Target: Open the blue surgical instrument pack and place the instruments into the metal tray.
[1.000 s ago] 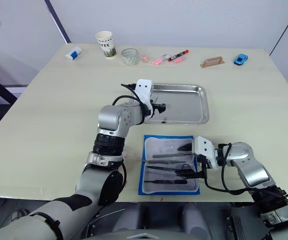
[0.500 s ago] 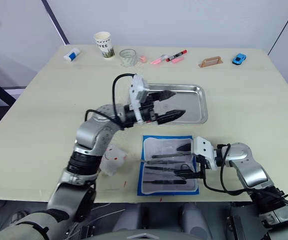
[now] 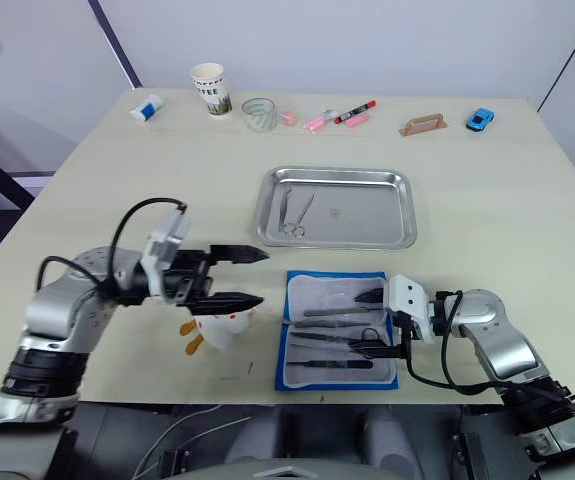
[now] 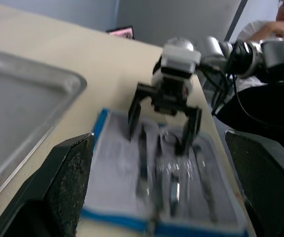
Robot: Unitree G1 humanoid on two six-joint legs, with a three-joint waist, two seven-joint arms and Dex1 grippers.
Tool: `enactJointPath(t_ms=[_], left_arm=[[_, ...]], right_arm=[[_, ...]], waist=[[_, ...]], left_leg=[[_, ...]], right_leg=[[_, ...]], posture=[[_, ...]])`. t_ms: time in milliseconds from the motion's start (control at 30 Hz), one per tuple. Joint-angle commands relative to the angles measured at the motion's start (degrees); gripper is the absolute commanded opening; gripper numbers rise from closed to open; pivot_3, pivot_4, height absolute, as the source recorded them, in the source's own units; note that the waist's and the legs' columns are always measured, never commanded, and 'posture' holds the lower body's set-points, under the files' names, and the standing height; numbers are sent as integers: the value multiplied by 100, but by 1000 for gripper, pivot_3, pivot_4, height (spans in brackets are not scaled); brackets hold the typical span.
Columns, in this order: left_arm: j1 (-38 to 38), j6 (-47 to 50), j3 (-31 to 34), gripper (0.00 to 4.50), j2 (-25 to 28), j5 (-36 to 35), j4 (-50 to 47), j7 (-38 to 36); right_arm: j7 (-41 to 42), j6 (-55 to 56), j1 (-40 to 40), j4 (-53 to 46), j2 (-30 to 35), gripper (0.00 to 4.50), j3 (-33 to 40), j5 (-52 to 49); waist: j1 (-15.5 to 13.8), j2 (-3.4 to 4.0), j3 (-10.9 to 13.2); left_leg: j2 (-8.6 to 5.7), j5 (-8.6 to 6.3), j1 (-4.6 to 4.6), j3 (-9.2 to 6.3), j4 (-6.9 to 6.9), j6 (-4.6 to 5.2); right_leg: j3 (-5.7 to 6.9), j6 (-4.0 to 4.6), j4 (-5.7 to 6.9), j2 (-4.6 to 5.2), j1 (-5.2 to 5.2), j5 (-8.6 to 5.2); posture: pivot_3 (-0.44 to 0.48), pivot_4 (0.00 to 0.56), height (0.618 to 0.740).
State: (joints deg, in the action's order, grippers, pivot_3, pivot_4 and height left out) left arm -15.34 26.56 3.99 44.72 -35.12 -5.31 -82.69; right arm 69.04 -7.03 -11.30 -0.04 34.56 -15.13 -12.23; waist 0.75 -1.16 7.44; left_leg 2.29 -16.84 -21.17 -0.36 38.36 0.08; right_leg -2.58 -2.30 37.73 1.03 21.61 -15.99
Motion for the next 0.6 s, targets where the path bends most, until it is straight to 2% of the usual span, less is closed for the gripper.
enactJointPath(t_ms=[33,200,300,467,600], left_arm=[[226,-336,431,4441,325,-64,111,-327],[587,-535,662,4441,605,-41,177,-487],[690,-678,553,4441,598,73,58,-390],[604,-914,-69,4441,315,748,-549,356],[41,-182,-787,4441,-1,929,-988,971]], right_arm=[[-2,-120,226,309,134,4500,-177,239],[17,-108,228,329,166,4500,-137,229],[33,-113,221,333,180,4500,-130,227],[40,-128,218,332,208,4500,-118,214],[16,-175,243,279,228,4500,-111,191]], waist=[[-13,1,1],[-18,2,5],[-26,7,9],[-54,6,11],[-81,-3,10]], left_leg=[[0,0,0,-1,0,0],[1,-1,-1,0,0,1],[0,-1,-1,1,-1,1],[-1,-1,-1,3,-1,2],[-1,-1,-4,-1,0,2]], right_leg=[[2,1,0,0,0,-1],[2,1,-1,3,1,-1],[2,1,-1,4,0,-1],[2,1,-2,7,0,-1],[4,0,1,3,-1,0]], posture=[[0,150,740],[0,150,740],[0,150,740],[0,150,740],[0,150,740]])
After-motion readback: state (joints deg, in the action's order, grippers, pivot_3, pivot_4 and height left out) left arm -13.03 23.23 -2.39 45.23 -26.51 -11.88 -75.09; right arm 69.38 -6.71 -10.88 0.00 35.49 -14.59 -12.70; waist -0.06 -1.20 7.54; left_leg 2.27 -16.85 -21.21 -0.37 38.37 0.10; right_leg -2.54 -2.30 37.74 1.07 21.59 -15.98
